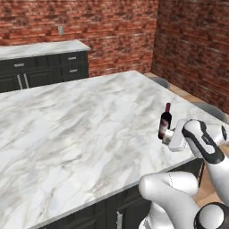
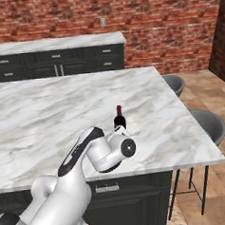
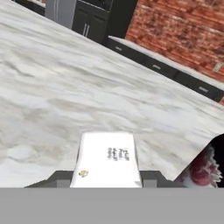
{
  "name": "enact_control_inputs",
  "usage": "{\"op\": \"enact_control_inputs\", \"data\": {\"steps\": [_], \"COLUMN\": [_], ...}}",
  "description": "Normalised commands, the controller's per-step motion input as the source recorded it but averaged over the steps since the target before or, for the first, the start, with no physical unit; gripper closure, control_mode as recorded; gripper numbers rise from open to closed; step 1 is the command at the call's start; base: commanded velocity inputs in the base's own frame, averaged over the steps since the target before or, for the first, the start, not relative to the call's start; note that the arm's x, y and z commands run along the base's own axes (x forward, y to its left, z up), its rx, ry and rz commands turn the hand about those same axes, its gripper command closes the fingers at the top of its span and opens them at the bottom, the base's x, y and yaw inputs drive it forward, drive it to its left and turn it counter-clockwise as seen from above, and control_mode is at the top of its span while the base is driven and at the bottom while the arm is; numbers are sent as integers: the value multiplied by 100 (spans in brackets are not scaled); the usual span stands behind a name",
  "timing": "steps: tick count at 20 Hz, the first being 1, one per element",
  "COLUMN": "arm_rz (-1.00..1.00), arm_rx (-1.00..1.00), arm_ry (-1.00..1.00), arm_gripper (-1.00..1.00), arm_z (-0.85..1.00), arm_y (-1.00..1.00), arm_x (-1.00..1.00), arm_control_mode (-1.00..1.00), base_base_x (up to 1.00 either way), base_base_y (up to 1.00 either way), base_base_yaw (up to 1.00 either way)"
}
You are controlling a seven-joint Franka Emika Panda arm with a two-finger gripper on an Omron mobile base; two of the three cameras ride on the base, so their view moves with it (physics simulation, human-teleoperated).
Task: Move the drinks to the dining counter.
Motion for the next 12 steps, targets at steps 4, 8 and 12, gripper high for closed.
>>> {"op": "enact_control_inputs", "data": {"steps": [4,8,12], "arm_rz": [0,0,0], "arm_rx": [0,0,0], "arm_ry": [0,0,0], "arm_gripper": [100,100,100], "arm_z": [-21,-22,-25], "arm_y": [0,0,0], "arm_x": [34,27,25], "arm_control_mode": [-100,-100,-100], "base_base_x": [0,0,0], "base_base_y": [0,0,0], "base_base_yaw": [0,0,0]}}
